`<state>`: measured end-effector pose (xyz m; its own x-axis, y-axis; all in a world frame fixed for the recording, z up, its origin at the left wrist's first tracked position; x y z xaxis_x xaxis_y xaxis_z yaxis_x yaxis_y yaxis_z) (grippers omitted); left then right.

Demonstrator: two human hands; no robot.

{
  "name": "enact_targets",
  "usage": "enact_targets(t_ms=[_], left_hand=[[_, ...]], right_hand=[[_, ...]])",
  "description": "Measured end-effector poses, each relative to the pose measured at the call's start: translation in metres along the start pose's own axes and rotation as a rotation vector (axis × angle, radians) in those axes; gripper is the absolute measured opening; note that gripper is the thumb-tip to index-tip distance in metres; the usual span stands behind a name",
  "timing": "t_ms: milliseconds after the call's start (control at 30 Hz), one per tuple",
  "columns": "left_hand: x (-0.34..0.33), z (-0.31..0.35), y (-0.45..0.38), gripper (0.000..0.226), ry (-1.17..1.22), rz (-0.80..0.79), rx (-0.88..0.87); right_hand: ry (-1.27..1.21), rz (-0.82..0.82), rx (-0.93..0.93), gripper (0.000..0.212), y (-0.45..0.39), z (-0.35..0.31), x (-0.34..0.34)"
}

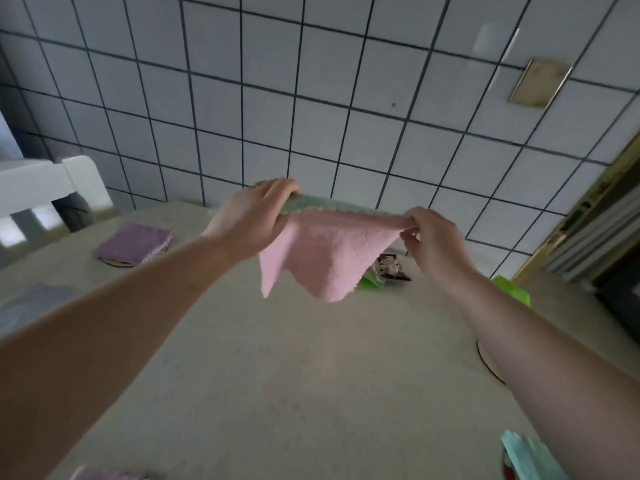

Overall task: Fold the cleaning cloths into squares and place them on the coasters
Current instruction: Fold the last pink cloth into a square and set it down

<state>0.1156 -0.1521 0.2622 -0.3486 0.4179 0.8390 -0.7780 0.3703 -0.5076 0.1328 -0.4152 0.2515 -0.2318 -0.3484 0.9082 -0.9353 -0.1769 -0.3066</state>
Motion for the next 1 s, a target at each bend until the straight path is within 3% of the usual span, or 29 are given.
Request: enact_targets(t_ms=[100,200,333,500,600,733,900,1000], left_hand=[[0.000,-0.009,0.015,0.026,0.088,0.031,0.025],[-0.030,-0.019,0.051,0.024,0.201,-0.070,0.052],[-0.097,-0.027,0.124,0.025,0.357,-0.306,0.163],[-0.160,-0.022,0.221,0.021,0.363,-0.536,0.379],[-0.177,-0.016,0.256,0.023,0.398,-0.601,0.485],[-0.188,-0.021,0.272,0.011,0.481,-0.570,0.641],[-0.199,-0.037,0.251,0.005,0.531,-0.452,0.780],[-0.208,-0.047,0.236,0.009,0.591,-0.406,0.890]], right_hand=[[-0.018,0.062,-0.009,0.015,0.021,0.014,0.002],[-0.028,-0.040,-0.070,0.014,0.058,0.028,-0.029],[0.007,-0.352,-0.164,0.014,0.125,0.045,-0.103],[0.120,-0.821,-0.216,0.021,0.213,0.047,-0.176],[0.076,-0.937,-0.219,0.010,0.241,0.049,-0.193],[-0.014,-0.878,-0.305,0.037,0.244,0.065,-0.195],[-0.130,-0.690,-0.346,0.020,0.213,0.078,-0.196],[-0.387,-0.597,-0.557,0.020,0.195,0.085,-0.206]])
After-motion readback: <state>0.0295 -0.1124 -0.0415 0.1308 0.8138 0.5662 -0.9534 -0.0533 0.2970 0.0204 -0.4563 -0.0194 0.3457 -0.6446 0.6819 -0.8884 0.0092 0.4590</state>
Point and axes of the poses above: each hand's wrist, its own y-axis away from the middle knuckle, its own x-axis out of the back of the hand, z = x × y, the point moved 5 cm from there along -y, towards the middle knuckle, and after that the axes turned 10 degrees about -z, right-handed, at the moved point
